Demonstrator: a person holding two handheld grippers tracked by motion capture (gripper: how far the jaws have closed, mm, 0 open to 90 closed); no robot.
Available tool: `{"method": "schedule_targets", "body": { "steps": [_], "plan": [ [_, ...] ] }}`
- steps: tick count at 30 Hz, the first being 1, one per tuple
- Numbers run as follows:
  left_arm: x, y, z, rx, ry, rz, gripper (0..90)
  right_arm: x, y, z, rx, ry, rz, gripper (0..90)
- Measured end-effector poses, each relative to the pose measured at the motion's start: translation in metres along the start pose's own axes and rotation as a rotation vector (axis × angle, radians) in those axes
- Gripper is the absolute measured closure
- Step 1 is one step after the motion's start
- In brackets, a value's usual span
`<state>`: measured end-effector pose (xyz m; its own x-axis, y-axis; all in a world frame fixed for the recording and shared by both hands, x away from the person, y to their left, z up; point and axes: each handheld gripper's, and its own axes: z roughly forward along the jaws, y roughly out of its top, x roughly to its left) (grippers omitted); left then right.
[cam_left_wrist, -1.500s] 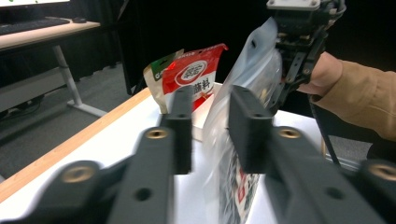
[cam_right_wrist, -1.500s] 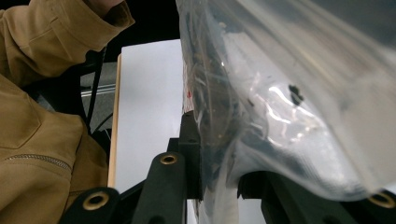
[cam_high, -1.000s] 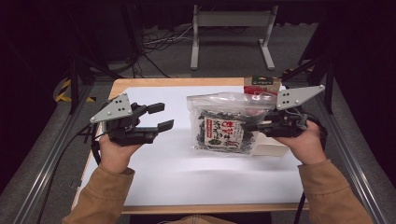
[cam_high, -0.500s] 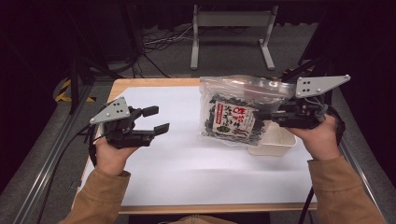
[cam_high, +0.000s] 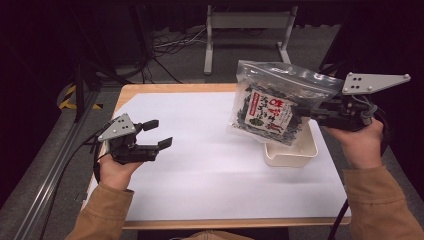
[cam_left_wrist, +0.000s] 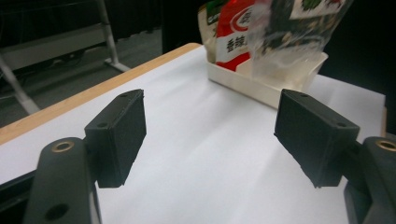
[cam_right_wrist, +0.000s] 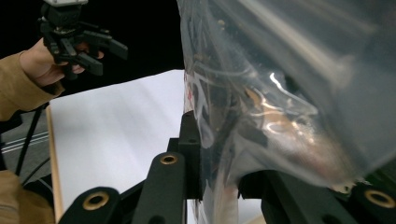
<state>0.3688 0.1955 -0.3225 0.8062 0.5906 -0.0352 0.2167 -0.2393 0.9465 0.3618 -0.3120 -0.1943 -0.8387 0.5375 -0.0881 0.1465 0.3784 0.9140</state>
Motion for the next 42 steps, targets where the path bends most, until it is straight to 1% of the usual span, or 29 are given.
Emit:
{"method": "schedule_targets", "body": {
  "steps": [2,5,9,11,12,13,14,15,17,18,20,21,23,26,28,30,32,33,37,40,42],
  "plan": [
    [0.005,-0.005,0.0,-0.002,0.008,-0.009,24.7,-0.002,-0.001,-0.003,-0.002,-0.013,0.003,75.7],
    [0.012,-0.01,0.001,0.0,0.011,-0.031,24.4,-0.004,-0.002,-0.007,0.005,-0.051,0.001,75.6],
    [0.017,-0.015,0.001,0.006,0.023,-0.038,23.3,-0.009,-0.006,-0.009,0.011,-0.084,0.008,75.6],
    [0.019,-0.016,0.0,0.007,0.028,-0.039,22.6,-0.011,-0.009,-0.01,0.019,-0.111,0.009,75.6],
    [0.019,-0.017,0.0,0.007,0.033,-0.042,22.5,-0.012,-0.01,-0.01,0.026,-0.13,0.01,75.6],
    [0.019,-0.017,0.0,0.007,0.033,-0.042,22.4,-0.012,-0.01,-0.01,0.026,-0.13,0.01,75.6],
    [0.021,-0.018,0.0,0.007,0.037,-0.045,22.3,-0.014,-0.013,-0.009,0.037,-0.155,0.017,75.6],
    [0.021,-0.019,-0.001,0.008,0.038,-0.049,22.2,-0.014,-0.015,-0.009,0.045,-0.168,0.02,75.6],
    [0.022,-0.02,-0.001,0.012,0.041,-0.049,22.1,-0.015,-0.017,-0.009,0.058,-0.19,0.021,75.6],
    [0.022,-0.02,-0.001,0.012,0.041,-0.049,22.1,-0.015,-0.017,-0.009,0.058,-0.19,0.021,75.6],
    [0.022,-0.021,-0.001,0.007,0.042,-0.058,22.1,-0.017,-0.019,-0.009,0.065,-0.213,0.029,75.6],
    [0.023,-0.02,-0.002,0.007,0.044,-0.05,22.1,-0.017,-0.02,-0.01,0.068,-0.222,0.032,75.7],
    [0.023,-0.021,-0.002,0.009,0.044,-0.051,22.1,-0.019,-0.023,-0.01,0.076,-0.244,0.046,75.6],
    [0.023,-0.021,-0.001,0.015,0.04,-0.058,22.0,-0.022,-0.027,-0.009,0.096,-0.262,0.07,75.6],
    [0.024,-0.022,-0.001,0.023,0.044,-0.046,22.0,-0.023,-0.029,-0.007,0.11,-0.278,0.086,75.6],
    [0.024,-0.022,-0.001,0.024,0.046,-0.047,22.0,-0.024,-0.03,-0.006,0.119,-0.285,0.092,75.6],
    [0.025,-0.023,-0.002,0.023,0.046,-0.056,22.0,-0.026,-0.033,-0.004,0.134,-0.299,0.104,75.6],
    [0.025,-0.023,-0.002,0.023,0.047,-0.052,21.9,-0.027,-0.034,-0.003,0.137,-0.305,0.112,75.6],
    [0.025,-0.024,-0.003,0.022,0.05,-0.057,21.9,-0.031,-0.039,0.001,0.17,-0.314,0.13,75.6],
    [0.025,-0.024,-0.003,0.027,0.05,-0.058,21.9,-0.033,-0.042,0.002,0.173,-0.313,0.142,75.5],
    [0.025,-0.024,-0.003,0.033,0.049,-0.05,21.8,-0.033,-0.044,0.002,0.18,-0.314,0.151,75.6]
  ]
}}
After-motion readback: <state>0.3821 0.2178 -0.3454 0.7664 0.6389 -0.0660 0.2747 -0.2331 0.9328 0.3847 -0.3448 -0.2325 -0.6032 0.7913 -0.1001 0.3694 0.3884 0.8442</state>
